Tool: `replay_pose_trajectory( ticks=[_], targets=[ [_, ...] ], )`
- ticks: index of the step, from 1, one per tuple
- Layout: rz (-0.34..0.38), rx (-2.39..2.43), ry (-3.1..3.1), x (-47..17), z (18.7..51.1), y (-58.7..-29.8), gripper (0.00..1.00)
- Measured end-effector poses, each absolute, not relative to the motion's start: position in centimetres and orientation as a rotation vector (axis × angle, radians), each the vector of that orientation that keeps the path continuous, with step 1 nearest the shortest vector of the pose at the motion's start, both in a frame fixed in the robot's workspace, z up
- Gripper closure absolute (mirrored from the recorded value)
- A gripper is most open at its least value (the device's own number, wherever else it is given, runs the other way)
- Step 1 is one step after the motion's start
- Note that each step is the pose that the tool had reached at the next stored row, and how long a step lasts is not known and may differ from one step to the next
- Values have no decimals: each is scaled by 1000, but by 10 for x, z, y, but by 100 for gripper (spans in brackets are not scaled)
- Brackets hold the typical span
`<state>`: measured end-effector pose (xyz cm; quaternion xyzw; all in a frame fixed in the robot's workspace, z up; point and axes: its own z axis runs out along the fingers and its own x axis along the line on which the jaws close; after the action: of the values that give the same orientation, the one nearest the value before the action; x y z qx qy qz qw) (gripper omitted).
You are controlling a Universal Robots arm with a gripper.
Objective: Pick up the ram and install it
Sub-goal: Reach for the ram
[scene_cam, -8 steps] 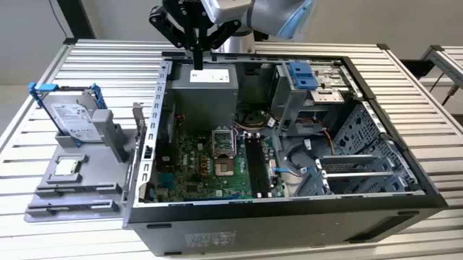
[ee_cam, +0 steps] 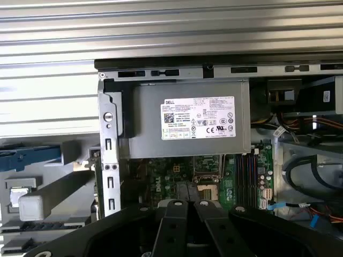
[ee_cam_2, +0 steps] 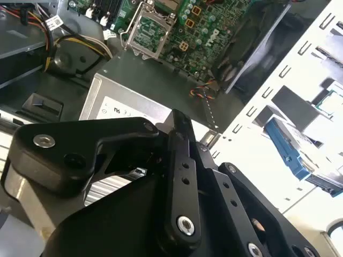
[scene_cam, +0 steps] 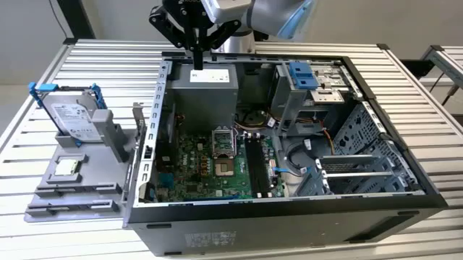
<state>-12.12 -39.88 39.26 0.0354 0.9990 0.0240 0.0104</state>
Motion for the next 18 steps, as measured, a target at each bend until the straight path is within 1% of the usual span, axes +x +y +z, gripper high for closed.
replay_pose_trajectory(
  ticks=[12,18],
  targets=[
    [75,111,3118,-123,393,-399,100],
    [75,110,3118,-137,393,-399,100]
  ],
)
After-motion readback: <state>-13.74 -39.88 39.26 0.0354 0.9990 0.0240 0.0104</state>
